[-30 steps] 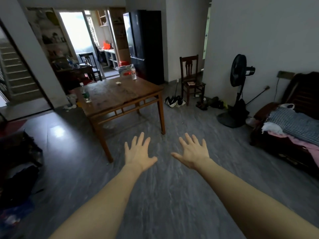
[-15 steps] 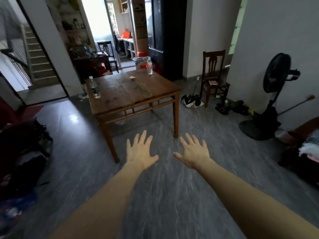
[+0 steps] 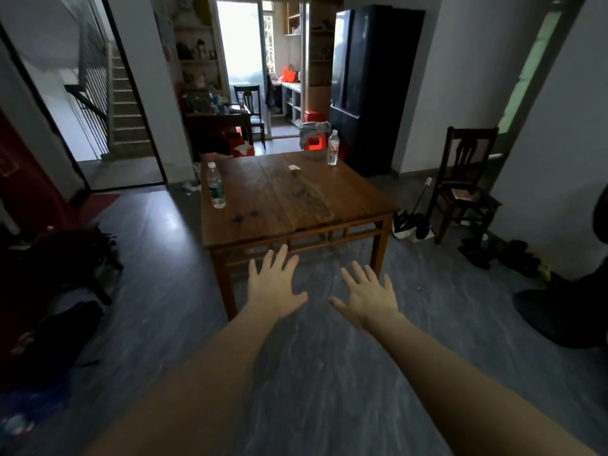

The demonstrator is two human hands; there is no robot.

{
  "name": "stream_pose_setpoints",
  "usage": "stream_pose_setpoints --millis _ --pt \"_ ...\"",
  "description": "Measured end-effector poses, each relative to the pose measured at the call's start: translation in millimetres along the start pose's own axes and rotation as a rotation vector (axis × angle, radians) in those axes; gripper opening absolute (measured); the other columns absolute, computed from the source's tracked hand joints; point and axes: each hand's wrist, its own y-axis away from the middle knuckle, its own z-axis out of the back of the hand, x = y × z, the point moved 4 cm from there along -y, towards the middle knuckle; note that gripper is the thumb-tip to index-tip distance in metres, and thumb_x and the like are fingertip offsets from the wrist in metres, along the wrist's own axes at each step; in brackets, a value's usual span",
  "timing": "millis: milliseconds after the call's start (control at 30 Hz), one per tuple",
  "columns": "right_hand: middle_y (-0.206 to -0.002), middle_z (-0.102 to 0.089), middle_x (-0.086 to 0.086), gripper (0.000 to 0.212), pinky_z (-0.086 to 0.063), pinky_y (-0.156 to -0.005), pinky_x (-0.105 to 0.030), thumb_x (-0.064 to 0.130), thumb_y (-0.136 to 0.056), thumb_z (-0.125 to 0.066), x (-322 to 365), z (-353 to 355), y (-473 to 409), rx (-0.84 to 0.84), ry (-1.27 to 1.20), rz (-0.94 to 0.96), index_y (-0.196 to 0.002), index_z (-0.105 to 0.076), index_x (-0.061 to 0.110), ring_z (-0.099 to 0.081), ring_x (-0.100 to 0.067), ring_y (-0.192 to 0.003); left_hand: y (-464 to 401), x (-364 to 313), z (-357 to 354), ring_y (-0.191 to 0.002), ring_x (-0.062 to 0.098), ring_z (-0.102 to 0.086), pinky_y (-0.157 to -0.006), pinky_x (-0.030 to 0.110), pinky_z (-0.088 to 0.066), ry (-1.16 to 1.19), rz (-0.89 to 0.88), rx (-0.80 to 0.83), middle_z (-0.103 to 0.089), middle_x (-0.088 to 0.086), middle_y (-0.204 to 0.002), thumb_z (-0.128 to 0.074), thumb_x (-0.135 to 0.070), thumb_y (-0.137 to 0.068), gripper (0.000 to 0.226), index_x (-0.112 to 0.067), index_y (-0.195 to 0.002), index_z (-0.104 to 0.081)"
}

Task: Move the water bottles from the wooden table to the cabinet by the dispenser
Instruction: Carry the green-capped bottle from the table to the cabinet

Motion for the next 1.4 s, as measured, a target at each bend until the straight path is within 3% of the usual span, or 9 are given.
stream_pose_setpoints --millis 300,600,933,1100,1400 --pt "-0.167 0.007 0.000 0.084 -0.006 -0.120 -0.057 0.075 -0.091 -0.023 0.6 8.7 -163.2 0.034 -0.011 0.047 -0.158 -0.003 0.029 0.004 -0.026 -0.152 -127.2 55.4 -7.2 -0.159 0.028 0.002 -0.125 0.057 -0.005 0.015 0.077 -0.001 0.009 -0.002 -0.173 -0.052 -0.064 -0.095 0.087 -0.029 -0.164 -0.013" --pt "-0.167 -0.002 0.000 0.086 -0.010 -0.118 -0.058 0.078 -0.086 -0.025 30.5 54.9 -346.3 -0.080 -0.029 0.200 -0.157 -0.009 0.031 -0.003 -0.027 -0.152 -259.9 125.1 29.3 -0.158 0.029 -0.004 -0.124 0.058 -0.006 0.070 0.289 -0.148 -0.002 -0.001 -0.173 -0.054 -0.066 -0.089 0.087 -0.033 -0.161 -0.018" --pt "-0.167 -0.001 -0.003 0.082 -0.009 -0.120 -0.058 0.073 -0.091 -0.028 106.9 46.4 -469.2 0.047 0.003 0.392 -0.158 -0.007 0.029 -0.004 -0.029 -0.152 -340.0 221.5 17.3 -0.159 0.029 -0.001 -0.124 0.059 -0.006 0.082 0.478 -0.078 0.000 -0.002 -0.173 -0.058 -0.064 -0.088 0.091 -0.031 -0.162 -0.018" --pt "-0.167 -0.001 -0.004 0.082 -0.008 -0.120 -0.057 0.073 -0.091 -0.028 158.8 41.5 -544.4 0.052 0.027 0.412 -0.158 -0.006 0.030 -0.003 -0.029 -0.152 -390.2 282.8 0.7 -0.159 0.028 0.002 -0.123 0.061 0.001 0.086 0.540 -0.051 0.001 -0.001 -0.173 -0.059 -0.063 -0.089 0.091 -0.032 -0.163 -0.015" --pt "-0.166 -0.002 -0.004 0.084 -0.009 -0.118 -0.059 0.075 -0.088 -0.030 261.6 45.9 -708.3 0.056 0.038 0.430 -0.156 -0.006 0.033 -0.006 -0.029 -0.152 -515.6 415.2 -0.7 -0.159 0.030 -0.001 -0.124 0.061 -0.003 0.130 0.577 -0.010 0.000 0.001 -0.173 -0.059 -0.065 -0.088 0.091 -0.032 -0.162 -0.016"
